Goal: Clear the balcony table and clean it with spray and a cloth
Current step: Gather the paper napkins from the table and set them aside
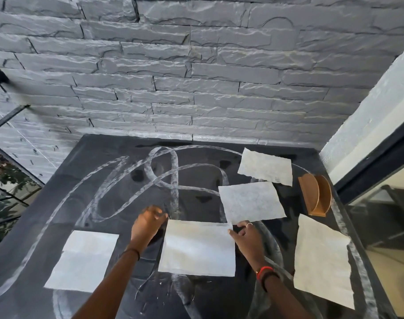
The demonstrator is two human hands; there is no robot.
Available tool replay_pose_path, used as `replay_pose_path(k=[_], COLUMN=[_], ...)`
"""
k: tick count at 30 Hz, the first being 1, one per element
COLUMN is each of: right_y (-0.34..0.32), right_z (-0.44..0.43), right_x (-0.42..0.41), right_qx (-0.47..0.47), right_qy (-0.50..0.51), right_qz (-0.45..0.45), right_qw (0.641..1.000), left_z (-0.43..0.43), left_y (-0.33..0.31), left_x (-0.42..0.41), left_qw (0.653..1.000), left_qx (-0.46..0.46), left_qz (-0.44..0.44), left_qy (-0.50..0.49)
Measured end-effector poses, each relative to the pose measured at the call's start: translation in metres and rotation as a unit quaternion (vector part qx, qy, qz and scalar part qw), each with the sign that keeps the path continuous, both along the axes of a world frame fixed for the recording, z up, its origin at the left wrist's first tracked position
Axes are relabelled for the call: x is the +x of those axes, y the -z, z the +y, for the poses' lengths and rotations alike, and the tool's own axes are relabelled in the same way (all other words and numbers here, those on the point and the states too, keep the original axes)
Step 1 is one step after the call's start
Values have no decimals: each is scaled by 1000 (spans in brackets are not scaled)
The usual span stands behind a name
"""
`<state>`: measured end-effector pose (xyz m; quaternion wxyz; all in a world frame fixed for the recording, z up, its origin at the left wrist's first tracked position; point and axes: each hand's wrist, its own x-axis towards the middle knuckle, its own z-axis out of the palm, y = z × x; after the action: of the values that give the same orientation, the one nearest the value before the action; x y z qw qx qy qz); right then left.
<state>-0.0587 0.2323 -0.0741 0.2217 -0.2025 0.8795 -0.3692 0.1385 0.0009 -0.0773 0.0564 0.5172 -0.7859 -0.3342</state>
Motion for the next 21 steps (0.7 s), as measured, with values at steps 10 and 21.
replay_pose_path(k=[10, 21], right_y=[-11, 8], right_z=[2, -9], right_x=[-99, -189], right_qx=[16, 156], right_qy=[119, 49], right_qz=[81, 186], right_qw=[989, 969], left_z=[6, 41], left_y=[-14, 4], left_x=[-90, -200], left_qw=[998, 992], left_qx=[-21, -48], left_qz=[56, 36], left_qy=[13, 113])
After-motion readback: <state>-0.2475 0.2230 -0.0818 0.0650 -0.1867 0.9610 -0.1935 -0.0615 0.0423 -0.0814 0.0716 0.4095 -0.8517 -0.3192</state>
